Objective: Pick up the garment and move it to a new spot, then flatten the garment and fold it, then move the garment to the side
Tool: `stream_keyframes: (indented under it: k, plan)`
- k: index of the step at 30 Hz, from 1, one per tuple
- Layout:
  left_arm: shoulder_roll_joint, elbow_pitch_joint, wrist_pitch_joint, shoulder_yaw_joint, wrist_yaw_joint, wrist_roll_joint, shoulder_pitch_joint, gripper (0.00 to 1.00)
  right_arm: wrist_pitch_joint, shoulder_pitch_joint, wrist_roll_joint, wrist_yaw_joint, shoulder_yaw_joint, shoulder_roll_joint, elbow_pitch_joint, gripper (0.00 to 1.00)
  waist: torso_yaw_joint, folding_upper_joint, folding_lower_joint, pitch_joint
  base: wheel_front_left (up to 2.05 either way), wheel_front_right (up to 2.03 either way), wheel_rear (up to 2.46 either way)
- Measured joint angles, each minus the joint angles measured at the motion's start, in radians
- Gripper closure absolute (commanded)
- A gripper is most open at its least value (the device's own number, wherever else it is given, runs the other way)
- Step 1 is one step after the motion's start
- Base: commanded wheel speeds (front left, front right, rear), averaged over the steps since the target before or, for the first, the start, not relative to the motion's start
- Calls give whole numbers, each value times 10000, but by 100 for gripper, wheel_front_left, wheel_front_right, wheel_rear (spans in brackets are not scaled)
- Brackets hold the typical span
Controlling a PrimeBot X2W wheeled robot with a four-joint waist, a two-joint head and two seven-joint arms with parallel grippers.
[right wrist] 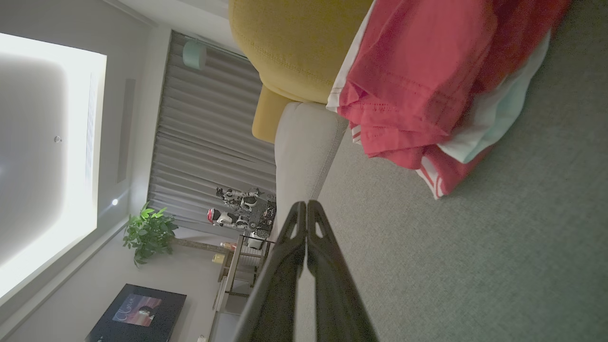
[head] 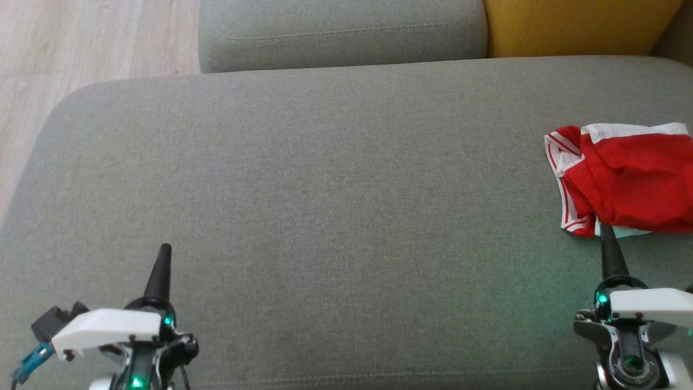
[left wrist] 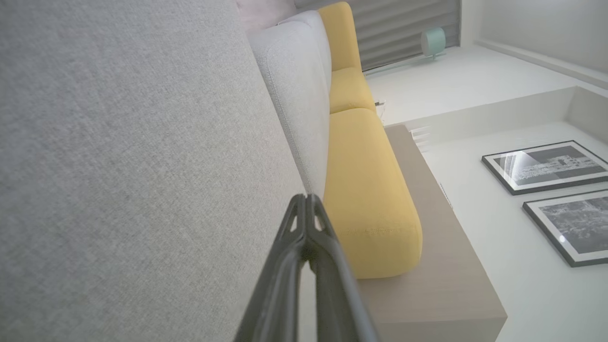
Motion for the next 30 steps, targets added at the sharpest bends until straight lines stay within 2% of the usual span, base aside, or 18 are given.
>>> stream_keyframes:
  k: [26,30]
  plan:
    - [-4,288,759,669,-516,-2675,-293,100,711,-2,3170,-2,-422,153,81,100,-62,0,0,-118,0,0,0]
    - [-4,303,775,752,-516,-2790,-292,100,779,-2,3277,-2,-449,169,90,100,-63,0,0,-120,0,0,0]
